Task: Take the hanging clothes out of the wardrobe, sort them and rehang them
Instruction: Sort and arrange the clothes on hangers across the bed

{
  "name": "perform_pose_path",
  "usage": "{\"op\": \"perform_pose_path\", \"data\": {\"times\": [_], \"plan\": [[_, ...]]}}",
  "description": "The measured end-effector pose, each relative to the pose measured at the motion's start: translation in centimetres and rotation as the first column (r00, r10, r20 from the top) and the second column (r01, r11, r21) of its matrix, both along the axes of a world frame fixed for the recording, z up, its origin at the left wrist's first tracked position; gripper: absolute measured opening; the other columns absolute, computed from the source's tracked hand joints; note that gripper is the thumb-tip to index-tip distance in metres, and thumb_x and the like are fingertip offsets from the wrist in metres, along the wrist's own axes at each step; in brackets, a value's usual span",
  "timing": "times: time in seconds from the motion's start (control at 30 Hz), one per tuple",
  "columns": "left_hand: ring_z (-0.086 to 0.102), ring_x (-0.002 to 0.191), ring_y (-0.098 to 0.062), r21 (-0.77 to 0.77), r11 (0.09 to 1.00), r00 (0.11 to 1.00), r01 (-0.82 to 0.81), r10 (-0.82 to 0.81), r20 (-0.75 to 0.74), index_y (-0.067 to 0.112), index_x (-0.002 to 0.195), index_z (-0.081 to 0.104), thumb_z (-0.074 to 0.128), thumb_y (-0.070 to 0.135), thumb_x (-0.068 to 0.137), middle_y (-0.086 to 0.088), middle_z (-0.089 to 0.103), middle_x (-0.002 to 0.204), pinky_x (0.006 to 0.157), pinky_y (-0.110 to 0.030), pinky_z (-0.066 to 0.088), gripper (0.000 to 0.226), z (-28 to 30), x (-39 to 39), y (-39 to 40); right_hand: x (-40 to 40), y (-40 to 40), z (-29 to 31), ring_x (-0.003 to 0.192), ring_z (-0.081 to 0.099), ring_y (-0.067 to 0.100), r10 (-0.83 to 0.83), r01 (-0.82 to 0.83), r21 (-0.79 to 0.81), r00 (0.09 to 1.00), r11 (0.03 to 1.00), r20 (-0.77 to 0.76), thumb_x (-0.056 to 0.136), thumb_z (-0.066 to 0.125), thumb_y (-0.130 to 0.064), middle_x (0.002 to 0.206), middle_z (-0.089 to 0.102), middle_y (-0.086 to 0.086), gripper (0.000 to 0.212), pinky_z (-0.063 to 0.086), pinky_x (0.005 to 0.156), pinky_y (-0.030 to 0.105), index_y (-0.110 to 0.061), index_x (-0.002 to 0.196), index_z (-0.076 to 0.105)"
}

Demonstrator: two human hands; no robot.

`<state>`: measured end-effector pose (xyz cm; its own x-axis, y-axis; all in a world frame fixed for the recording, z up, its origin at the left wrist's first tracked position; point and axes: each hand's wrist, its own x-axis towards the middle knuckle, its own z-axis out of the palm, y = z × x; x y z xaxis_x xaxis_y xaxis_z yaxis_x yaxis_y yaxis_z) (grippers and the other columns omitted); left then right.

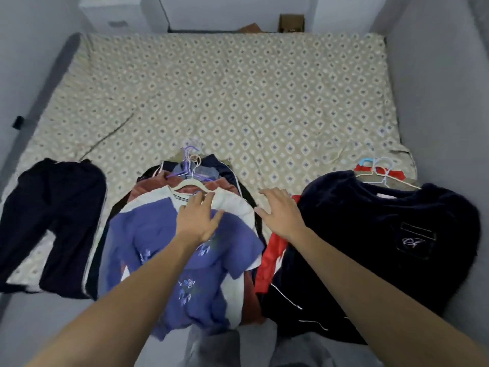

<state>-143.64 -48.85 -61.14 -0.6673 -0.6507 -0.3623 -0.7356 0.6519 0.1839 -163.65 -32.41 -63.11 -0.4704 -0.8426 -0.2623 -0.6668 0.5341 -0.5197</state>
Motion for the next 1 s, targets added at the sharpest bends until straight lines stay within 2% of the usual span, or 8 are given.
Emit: {"op": "perform_pose_path", "data": {"times": [0.17, 0.33, 0.47, 0.57, 0.7, 0.8, 0.9, 1.0], "plan": [[0.043, 0.135, -0.035, 0.028, 0.998, 0.998, -0.050, 0.048, 0.049, 0.020, 0.152, 0.042, 0.050, 0.052, 0.103, -0.010, 0.047, 0.145, 0.102, -0.052, 0.041, 0.059, -3.4, 9.3, -9.6, 7.6, -7.9, -4.6, 0.131, 0.047, 0.031, 0.007, -0.017, 0.067, 0.988, 0.998, 0.152, 0.099, 0.065, -0.041, 0.139, 0.054, 0.009, 0.053, 0.042, 0.107, 0.046, -0.014, 0.144, 0.053], [0.041, 0.139, -0.035, 0.091, 0.994, 0.985, -0.064, 0.049, 0.163, 0.018, 0.156, 0.035, 0.048, 0.050, 0.105, -0.011, 0.042, 0.152, 0.103, -0.052, 0.044, 0.062, -9.0, 15.6, -18.2, 11.5, -13.3, -11.3, 0.136, 0.044, 0.035, 0.005, -0.067, 0.256, 0.972, 0.964, 0.234, 0.099, 0.066, -0.038, 0.146, 0.049, 0.011, 0.064, 0.043, 0.107, 0.047, -0.016, 0.154, 0.040], [0.040, 0.140, -0.036, 0.185, 0.981, 0.977, -0.052, 0.011, 0.215, 0.018, 0.157, 0.033, 0.048, 0.047, 0.105, -0.012, 0.040, 0.154, 0.107, -0.053, 0.044, 0.062, -12.8, 17.0, -21.8, 12.8, -14.7, -14.1, 0.133, 0.048, 0.038, 0.034, -0.102, 0.379, 0.983, 0.920, 0.182, 0.099, 0.066, -0.041, 0.148, 0.050, 0.015, 0.074, 0.046, 0.103, 0.051, -0.017, 0.159, 0.030], [0.041, 0.136, -0.036, 0.244, 0.969, 0.976, -0.035, -0.020, 0.218, 0.017, 0.154, 0.038, 0.053, 0.046, 0.103, -0.013, 0.043, 0.149, 0.109, -0.052, 0.043, 0.061, -15.1, 17.6, -22.5, 13.6, -15.2, -15.3, 0.117, 0.056, 0.038, 0.101, -0.147, 0.439, 0.987, 0.886, 0.127, 0.096, 0.066, -0.046, 0.130, 0.060, 0.016, 0.067, 0.050, 0.091, 0.047, -0.015, 0.148, 0.038], [0.041, 0.132, -0.032, 0.170, 0.983, 0.965, 0.074, -0.114, 0.236, 0.019, 0.147, 0.045, 0.053, 0.044, 0.102, -0.009, 0.045, 0.143, 0.103, -0.049, 0.043, 0.052, -16.7, 17.5, -22.6, 15.2, -15.2, -16.5, 0.116, 0.054, 0.036, 0.174, -0.193, 0.497, 0.981, 0.846, 0.085, 0.095, 0.065, -0.048, 0.123, 0.059, 0.011, 0.048, 0.049, 0.090, 0.046, -0.014, 0.128, 0.053], [0.043, 0.129, -0.031, 0.122, 0.980, 0.943, 0.161, -0.189, 0.273, 0.022, 0.141, 0.050, 0.050, 0.043, 0.104, -0.007, 0.047, 0.139, 0.101, -0.047, 0.041, 0.043, -17.6, 17.3, -22.6, 16.4, -14.9, -17.8, 0.122, 0.046, 0.034, 0.219, -0.200, 0.518, 0.975, 0.832, 0.024, 0.097, 0.064, -0.047, 0.127, 0.051, 0.009, 0.043, 0.048, 0.093, 0.046, -0.016, 0.125, 0.056], [0.053, 0.120, -0.031, 0.165, 0.973, 0.945, 0.164, -0.203, 0.257, 0.023, 0.128, 0.061, 0.049, 0.041, 0.105, -0.006, 0.061, 0.129, 0.099, -0.045, 0.045, 0.031, -18.4, 17.6, -22.7, 17.3, -14.9, -18.0, 0.123, 0.042, 0.033, 0.219, -0.156, 0.496, 0.973, 0.854, -0.073, 0.097, 0.065, -0.043, 0.127, 0.047, 0.009, 0.037, 0.044, 0.090, 0.044, -0.015, 0.121, 0.058], [0.062, 0.098, -0.033, 0.269, 0.962, 0.994, 0.049, -0.074, 0.083, 0.023, 0.096, 0.062, 0.055, 0.037, 0.101, -0.006, 0.069, 0.103, 0.084, -0.047, 0.052, 0.017, -18.0, 19.1, -22.2, 17.6, -14.4, -17.5, 0.113, 0.048, 0.036, 0.171, -0.124, 0.400, 0.982, 0.908, -0.083, 0.100, 0.060, -0.031, 0.119, 0.052, 0.013, 0.025, 0.042, 0.087, 0.046, -0.010, 0.113, 0.058]]}}
